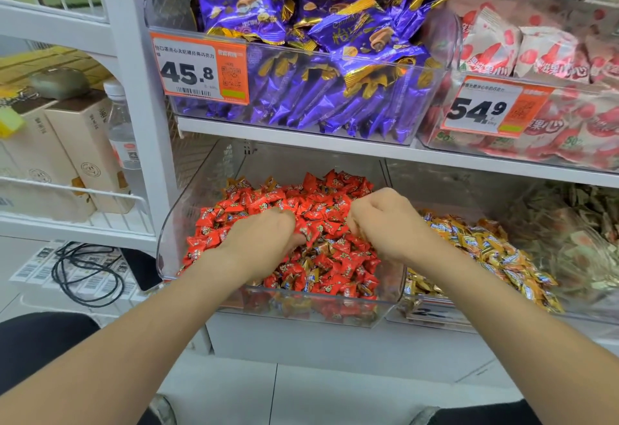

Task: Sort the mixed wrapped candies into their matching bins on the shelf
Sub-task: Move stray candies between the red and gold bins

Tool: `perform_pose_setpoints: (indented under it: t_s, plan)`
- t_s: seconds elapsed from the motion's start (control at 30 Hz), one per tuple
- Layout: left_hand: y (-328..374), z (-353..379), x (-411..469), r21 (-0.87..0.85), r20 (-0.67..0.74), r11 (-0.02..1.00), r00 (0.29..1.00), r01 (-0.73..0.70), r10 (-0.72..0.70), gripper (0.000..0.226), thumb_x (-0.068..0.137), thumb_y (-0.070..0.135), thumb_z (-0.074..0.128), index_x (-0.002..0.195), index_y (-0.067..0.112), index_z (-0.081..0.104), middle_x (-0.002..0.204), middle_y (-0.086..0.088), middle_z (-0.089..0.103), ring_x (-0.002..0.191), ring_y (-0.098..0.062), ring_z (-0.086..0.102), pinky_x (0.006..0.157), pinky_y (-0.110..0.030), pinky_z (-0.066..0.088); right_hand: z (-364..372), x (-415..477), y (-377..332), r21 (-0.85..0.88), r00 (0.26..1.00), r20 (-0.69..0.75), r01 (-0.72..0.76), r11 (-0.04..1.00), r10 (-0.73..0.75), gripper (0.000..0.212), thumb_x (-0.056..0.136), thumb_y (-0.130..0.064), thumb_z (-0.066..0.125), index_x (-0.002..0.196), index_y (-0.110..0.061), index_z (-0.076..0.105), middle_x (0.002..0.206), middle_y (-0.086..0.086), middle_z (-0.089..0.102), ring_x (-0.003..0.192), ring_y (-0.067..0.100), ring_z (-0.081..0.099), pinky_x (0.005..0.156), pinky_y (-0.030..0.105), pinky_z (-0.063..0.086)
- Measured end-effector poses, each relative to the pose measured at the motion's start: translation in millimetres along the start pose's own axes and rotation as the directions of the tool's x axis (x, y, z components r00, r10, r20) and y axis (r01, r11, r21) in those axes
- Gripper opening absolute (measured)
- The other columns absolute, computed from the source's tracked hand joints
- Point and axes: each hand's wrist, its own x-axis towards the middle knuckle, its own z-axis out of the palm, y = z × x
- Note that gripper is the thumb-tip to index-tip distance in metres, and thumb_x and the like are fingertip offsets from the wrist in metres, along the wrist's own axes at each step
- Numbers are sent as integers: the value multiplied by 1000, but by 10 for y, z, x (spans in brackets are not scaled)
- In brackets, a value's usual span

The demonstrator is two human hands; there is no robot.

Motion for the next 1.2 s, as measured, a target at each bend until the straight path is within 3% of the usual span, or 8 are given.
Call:
perform_pose_setpoints:
  t_s: [0.17, 0.33, 0.47, 0.7, 0.8, 1.0, 1.1, 1.2]
  plan:
    - [-32, -102, -35, -424, 11, 898, 992, 118, -125, 29, 107, 37, 56, 90, 14, 50, 82, -5, 65, 71, -24, 62, 60, -39, 49, 196, 76, 31, -239, 994, -60, 77, 968, -94, 49, 94, -32, 52, 51, -14, 38, 46, 2, 37, 45, 21, 34, 52, 31, 36]
    - [-76, -130, -79, -576, 44, 791, 974, 206, -222, 12, 111, 20, 46, 102, 11, 49, 100, -3, 71, 53, -5, 52, 39, -19, 36, 245, 251, 156, -306, 956, 225, 254, 917, -190, 43, 104, -31, 60, 70, -9, 75, 58, -2, 69, 47, 7, 59, 55, 20, 49]
    - [-107, -163, -88, -620, 28, 752, 965, 223, -262, 19, 109, 21, 42, 103, 15, 59, 88, -5, 74, 47, -4, 52, 47, -27, 41, 318, 278, 192, -432, 944, 301, 262, 863, -136, 20, 95, -32, 72, 82, -18, 79, 77, -4, 77, 76, 15, 73, 78, 38, 63]
    - [-62, -268, -171, -601, -62, 757, 929, 256, -364, 36, 97, 29, 52, 64, 16, 51, 43, 8, 50, 41, -3, 48, 56, -27, 39, 440, 186, 46, -685, 991, 98, 136, 716, -95, 51, 83, -57, 82, 92, -14, 56, 87, 3, 52, 85, 28, 57, 70, 36, 49]
    - [-55, -282, -185, -571, -82, 785, 935, 240, -346, 36, 97, 36, 54, 70, 14, 61, 51, -1, 66, 56, -16, 68, 67, -30, 54, 556, 187, 12, -700, 995, 73, 104, 707, -74, 57, 80, -61, 83, 88, -15, 53, 78, 1, 44, 81, 27, 51, 69, 36, 46]
    - [16, -158, -118, -470, -105, 883, 993, 0, -55, 9, 98, 38, 64, 97, 36, 73, 64, 4, 67, 61, -9, 62, 67, -37, 56, 690, 309, 146, -597, 981, 144, 191, 779, -130, 48, 87, -45, 75, 68, -20, 39, 72, 1, 45, 80, 34, 61, 63, 35, 42]
    - [65, -98, -69, -332, -75, 942, 997, -45, 22, 18, 96, 33, 66, 112, 41, 70, 57, 11, 56, 65, -8, 58, 62, -35, 52, 606, 340, 183, -519, 962, 195, 268, 812, -193, 43, 89, -47, 72, 65, -17, 54, 60, 0, 49, 63, 26, 53, 61, 37, 46]
    - [68, -64, -26, -116, -52, 993, 998, 25, -31, 7, 95, 36, 66, 98, 36, 72, 81, 14, 64, 82, -15, 59, 64, -31, 45, 446, 336, 183, -442, 955, 171, 295, 847, -244, 41, 90, -55, 71, 75, -18, 66, 66, -2, 63, 71, 23, 60, 73, 42, 54]
